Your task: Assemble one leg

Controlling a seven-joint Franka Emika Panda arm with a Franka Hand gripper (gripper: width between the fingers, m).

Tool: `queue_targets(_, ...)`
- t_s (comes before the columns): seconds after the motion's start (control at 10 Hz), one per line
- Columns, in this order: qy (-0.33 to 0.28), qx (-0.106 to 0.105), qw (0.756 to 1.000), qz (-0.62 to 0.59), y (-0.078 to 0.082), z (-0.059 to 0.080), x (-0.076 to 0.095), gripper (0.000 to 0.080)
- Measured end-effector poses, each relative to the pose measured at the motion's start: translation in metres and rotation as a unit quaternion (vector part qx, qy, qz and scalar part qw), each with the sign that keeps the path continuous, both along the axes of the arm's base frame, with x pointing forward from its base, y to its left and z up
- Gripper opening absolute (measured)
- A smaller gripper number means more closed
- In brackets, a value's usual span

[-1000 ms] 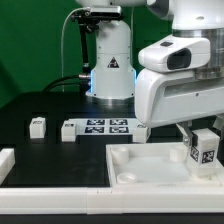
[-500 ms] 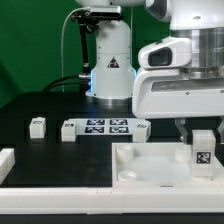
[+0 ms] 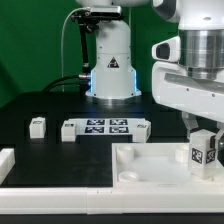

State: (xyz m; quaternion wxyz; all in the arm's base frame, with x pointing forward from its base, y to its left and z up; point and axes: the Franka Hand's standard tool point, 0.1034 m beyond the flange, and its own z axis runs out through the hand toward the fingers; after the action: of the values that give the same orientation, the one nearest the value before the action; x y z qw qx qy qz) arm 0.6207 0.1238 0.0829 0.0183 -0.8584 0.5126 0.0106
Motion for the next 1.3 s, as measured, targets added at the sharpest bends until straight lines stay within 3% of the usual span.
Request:
queue_targets(0.2, 0.0, 0.001, 1.0, 0.007, -0.0001, -0.0001, -0.0001, 0.0292)
queue_targets(0.3, -0.001, 0.002, 1.0, 0.03, 0.0008, -0.0004, -0.0004, 0.0371)
queue_targets(0.4, -0.005, 0.002, 0.998, 0.064, 0.0029, -0.001, -0.0008, 0.0552)
queue_targets(0.5, -0.007, 0.002, 0.993, 0.117, 0.0034, -0.001, -0.0008, 0.0552)
queue_targets(0.6, -0.011, 0.002, 0.979, 0.204, 0.0034, -0.0012, -0.0008, 0.0632)
queue_targets(0.7, -0.012, 0.002, 0.965, 0.263, 0.0043, -0.0025, -0.0013, 0.0644)
queue_targets(1.0, -0.005, 0.01, 0.878, 0.478, 0.0069, -0.0067, -0.0047, 0.0649)
queue_targets(1.3, -0.009, 0.013, 0.8, 0.599, 0.0044, -0.0085, -0.0046, 0.0649)
